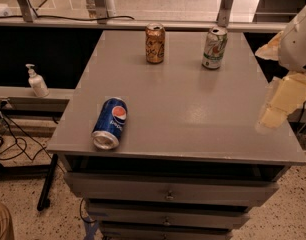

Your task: Move orange can near pepsi can

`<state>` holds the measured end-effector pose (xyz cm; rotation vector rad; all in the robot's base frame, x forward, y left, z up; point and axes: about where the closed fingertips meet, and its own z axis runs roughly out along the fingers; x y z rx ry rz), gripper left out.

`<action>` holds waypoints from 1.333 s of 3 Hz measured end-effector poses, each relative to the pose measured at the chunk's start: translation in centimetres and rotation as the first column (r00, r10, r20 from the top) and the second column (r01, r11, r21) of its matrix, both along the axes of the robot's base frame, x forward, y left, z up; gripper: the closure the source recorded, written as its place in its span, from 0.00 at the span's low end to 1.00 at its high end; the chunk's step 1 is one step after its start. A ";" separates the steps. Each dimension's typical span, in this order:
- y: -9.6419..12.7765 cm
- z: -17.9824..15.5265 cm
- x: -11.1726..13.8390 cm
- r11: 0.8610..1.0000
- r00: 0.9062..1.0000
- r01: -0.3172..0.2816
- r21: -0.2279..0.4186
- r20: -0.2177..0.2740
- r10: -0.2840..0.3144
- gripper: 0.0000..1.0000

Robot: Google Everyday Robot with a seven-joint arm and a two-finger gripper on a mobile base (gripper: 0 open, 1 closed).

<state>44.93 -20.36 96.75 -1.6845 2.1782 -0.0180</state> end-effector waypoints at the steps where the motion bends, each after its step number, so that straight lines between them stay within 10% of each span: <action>1: 3.5 -1.6 3.7 0.985 1.000 -0.012 0.170 0.026 0.008 0.00; 3: 12.8 -2.7 12.8 0.894 0.992 -0.008 0.448 0.119 -0.050 0.00; 4: 12.8 -2.7 12.8 0.894 0.992 -0.008 0.448 0.119 -0.050 0.00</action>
Offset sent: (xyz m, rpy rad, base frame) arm 0.1369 0.1332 -0.0320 0.5266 -0.1075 0.0150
